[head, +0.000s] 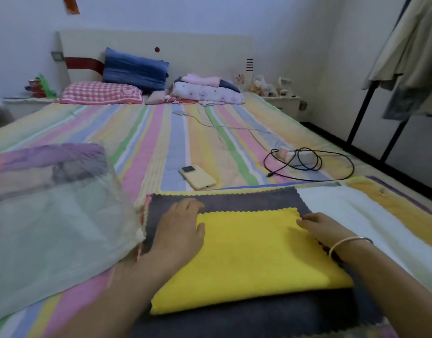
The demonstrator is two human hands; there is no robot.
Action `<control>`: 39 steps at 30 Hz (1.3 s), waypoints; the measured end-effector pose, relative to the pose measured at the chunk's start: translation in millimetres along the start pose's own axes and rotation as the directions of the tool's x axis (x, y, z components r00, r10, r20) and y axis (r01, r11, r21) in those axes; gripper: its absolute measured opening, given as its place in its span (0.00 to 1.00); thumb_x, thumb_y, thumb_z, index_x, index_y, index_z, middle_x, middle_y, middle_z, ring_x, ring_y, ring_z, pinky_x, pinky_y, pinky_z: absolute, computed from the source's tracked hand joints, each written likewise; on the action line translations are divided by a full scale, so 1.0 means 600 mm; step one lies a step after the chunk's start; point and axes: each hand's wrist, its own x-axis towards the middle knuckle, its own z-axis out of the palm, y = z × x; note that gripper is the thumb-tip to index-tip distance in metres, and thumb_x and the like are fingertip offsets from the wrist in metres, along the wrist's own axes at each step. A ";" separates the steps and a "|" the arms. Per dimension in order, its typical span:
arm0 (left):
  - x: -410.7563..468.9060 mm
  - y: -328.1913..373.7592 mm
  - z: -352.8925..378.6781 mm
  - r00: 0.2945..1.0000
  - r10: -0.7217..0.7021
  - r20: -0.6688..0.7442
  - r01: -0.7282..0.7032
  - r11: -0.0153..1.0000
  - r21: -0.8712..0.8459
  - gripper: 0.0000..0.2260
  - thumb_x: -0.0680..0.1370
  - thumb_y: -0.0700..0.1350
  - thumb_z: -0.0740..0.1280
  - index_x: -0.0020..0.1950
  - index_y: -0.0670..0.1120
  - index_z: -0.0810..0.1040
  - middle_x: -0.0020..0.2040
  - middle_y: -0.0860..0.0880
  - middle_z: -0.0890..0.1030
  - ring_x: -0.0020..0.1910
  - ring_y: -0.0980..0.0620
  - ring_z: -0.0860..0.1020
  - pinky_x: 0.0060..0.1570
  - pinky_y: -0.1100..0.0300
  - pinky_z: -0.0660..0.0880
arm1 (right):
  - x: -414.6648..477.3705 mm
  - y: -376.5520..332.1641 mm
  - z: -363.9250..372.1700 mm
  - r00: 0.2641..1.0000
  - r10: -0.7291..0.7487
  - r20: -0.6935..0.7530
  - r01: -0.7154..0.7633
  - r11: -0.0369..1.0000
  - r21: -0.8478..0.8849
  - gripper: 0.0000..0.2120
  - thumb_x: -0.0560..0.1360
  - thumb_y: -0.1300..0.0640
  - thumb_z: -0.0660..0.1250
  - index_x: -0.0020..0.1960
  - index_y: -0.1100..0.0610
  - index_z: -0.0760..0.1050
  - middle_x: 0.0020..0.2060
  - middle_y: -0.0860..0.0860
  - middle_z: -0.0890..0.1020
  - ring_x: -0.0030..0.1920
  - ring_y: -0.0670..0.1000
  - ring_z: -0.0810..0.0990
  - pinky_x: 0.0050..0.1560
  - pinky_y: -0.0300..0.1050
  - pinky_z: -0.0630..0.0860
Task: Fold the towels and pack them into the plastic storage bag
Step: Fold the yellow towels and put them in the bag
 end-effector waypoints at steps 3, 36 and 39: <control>-0.038 0.088 0.032 0.971 0.126 0.203 -0.132 0.991 0.020 0.31 0.78 0.65 0.47 0.79 0.53 0.53 0.80 0.52 0.49 0.78 0.52 0.46 0.77 0.55 0.44 | -0.029 0.008 -0.011 0.996 -0.050 0.069 0.052 0.998 -0.037 0.24 0.77 0.53 0.67 0.70 0.51 0.62 0.65 0.52 0.68 0.56 0.51 0.69 0.48 0.43 0.68; -0.077 -0.062 0.007 0.858 -0.448 0.250 0.475 0.509 -0.718 0.18 0.74 0.39 0.72 0.63 0.45 0.74 0.50 0.50 0.82 0.50 0.49 0.81 0.53 0.47 0.79 | -0.197 -0.085 0.175 0.667 -0.743 0.051 0.726 0.633 -0.270 0.12 0.77 0.49 0.61 0.60 0.39 0.74 0.62 0.35 0.74 0.66 0.37 0.67 0.66 0.40 0.68; -0.074 -0.066 0.007 0.867 -0.447 0.221 0.462 0.553 -0.694 0.16 0.74 0.40 0.70 0.61 0.47 0.73 0.49 0.48 0.82 0.50 0.47 0.81 0.53 0.44 0.78 | -0.192 -0.057 0.187 0.680 -0.662 0.316 0.724 0.535 -0.436 0.37 0.70 0.24 0.40 0.74 0.39 0.56 0.75 0.37 0.54 0.75 0.39 0.43 0.75 0.40 0.48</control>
